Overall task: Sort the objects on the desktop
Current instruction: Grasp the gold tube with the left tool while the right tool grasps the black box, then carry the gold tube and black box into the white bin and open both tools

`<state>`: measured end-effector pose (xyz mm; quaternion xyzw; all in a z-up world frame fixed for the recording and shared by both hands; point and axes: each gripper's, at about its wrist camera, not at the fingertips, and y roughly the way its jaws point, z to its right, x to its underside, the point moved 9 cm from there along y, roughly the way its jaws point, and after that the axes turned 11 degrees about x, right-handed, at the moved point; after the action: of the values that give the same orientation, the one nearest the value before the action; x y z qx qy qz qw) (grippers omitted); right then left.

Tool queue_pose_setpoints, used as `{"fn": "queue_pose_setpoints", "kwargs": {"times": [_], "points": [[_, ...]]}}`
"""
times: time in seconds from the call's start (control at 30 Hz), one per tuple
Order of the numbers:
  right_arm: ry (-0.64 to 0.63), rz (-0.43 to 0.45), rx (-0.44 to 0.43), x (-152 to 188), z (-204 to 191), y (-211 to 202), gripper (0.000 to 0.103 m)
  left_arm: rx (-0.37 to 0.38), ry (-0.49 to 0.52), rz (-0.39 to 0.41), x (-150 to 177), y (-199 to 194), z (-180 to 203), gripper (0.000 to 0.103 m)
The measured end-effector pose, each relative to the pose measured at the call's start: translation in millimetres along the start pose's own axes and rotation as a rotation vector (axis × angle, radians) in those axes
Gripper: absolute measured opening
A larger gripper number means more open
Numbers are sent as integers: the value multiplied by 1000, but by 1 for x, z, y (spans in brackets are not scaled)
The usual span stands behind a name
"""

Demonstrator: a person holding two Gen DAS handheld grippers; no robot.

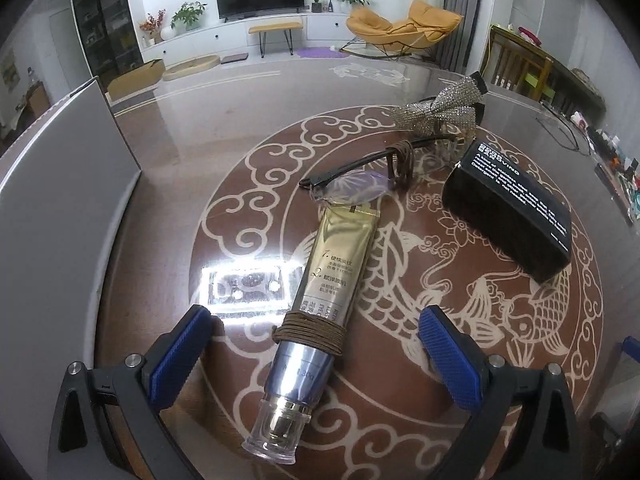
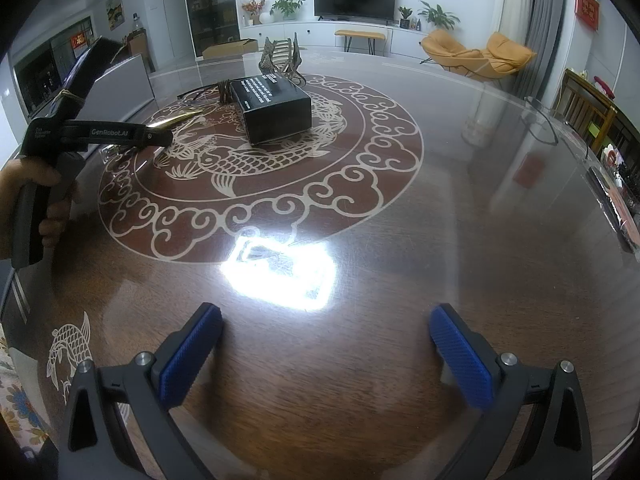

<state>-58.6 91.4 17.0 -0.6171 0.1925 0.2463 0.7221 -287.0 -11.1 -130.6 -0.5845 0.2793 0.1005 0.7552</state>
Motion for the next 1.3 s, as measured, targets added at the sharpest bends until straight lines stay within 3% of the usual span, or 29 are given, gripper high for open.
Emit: {"fn": "queue_pose_setpoints", "kwargs": {"times": [0.13,0.2,0.27,0.33,0.5,0.6,0.73,0.8,0.87,0.9,0.93,1.0,1.2,1.3], "points": [[0,0,0,0,0,0,103,8,16,-22,-4,2,3,103],[0,0,0,0,0,0,103,-1,14,12,-4,-3,5,80],[0,0,0,0,0,0,103,-3,12,33,-7,-8,6,37],[0,0,0,0,0,0,103,-7,16,31,-6,-10,9,28],[-35,-24,-35,-16,-5,10,103,-20,17,55,11,-21,13,28],[13,-27,-129,-74,-19,24,103,-23,2,59,27,-30,13,28],[-60,-67,-113,-143,-46,56,103,-21,-8,55,49,-43,15,28],[-136,-113,-86,-157,-63,76,103,-13,-14,59,61,-50,16,28],[-231,-174,-59,-157,-81,97,99,-7,-13,68,71,-56,19,28],[-247,-178,-62,-157,-85,99,88,-9,-7,72,76,-57,20,28],[-227,-163,-74,-159,-86,97,70,-10,-2,76,80,-59,21,28],[-178,-174,-110,-158,-85,94,59,-10,4,94,85,-63,24,28],[-156,-160,-183,-111,-73,52,59,37,-30,156,104,-82,32,27],[-150,-127,-229,-80,-70,10,59,50,-33,190,110,-98,38,27]]}}
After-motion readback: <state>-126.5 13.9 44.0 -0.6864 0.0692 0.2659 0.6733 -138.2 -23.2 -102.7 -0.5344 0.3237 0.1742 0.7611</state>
